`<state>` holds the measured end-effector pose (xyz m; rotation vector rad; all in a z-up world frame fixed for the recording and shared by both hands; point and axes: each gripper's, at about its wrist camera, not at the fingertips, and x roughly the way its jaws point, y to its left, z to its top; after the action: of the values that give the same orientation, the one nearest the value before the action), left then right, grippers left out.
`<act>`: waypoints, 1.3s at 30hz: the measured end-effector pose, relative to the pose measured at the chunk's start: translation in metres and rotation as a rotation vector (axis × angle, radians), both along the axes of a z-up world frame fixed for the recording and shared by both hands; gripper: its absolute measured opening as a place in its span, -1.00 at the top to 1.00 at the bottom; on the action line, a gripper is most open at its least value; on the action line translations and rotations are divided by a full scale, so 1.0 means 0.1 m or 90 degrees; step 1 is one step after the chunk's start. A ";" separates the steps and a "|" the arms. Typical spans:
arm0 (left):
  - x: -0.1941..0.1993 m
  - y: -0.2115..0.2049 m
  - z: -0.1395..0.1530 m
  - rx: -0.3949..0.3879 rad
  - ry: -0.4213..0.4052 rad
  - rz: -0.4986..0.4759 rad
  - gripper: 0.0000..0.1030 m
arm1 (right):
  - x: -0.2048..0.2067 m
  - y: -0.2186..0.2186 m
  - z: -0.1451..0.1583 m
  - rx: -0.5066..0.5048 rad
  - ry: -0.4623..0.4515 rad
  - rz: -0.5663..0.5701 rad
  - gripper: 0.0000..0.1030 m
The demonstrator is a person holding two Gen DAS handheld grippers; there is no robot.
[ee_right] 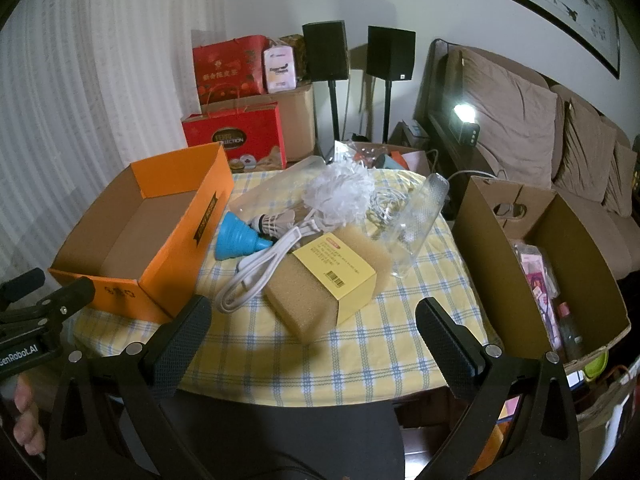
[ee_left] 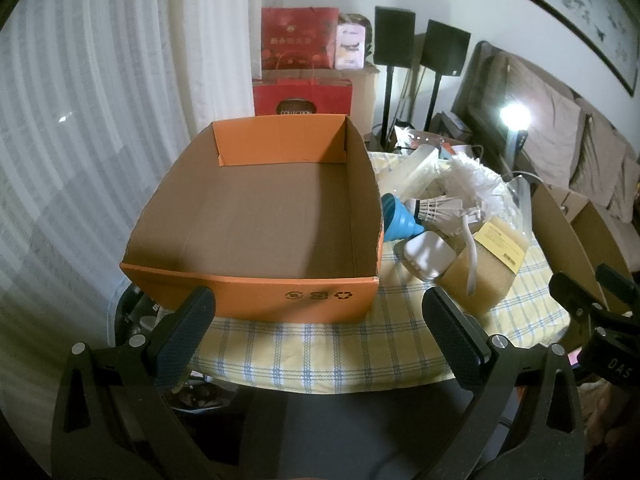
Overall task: Organize objects
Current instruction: 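Move the left tool toward the tan sponge block on the table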
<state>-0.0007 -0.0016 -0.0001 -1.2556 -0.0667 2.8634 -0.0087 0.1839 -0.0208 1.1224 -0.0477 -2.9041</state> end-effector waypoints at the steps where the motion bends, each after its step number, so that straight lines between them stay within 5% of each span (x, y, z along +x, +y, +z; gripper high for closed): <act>1: 0.00 0.00 0.00 0.000 0.000 0.000 -1.00 | 0.00 0.00 0.00 0.000 -0.001 0.000 -1.00; 11: -0.01 0.05 -0.02 0.000 0.003 -0.010 -1.00 | 0.00 0.04 0.00 0.002 0.001 -0.002 -1.00; 28: -0.12 0.48 -0.34 0.067 -0.022 -0.124 -1.00 | -0.20 0.73 -0.35 -0.020 -0.037 -0.061 -1.00; 39: -0.25 0.88 -0.65 0.105 -0.036 -0.207 -1.00 | -0.44 0.99 -0.50 -0.072 -0.040 -0.035 -1.00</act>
<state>-0.0256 0.0864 -0.0650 -1.1906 -0.0877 2.4931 -0.0523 0.2829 -0.0707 1.2113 -0.2448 -2.8712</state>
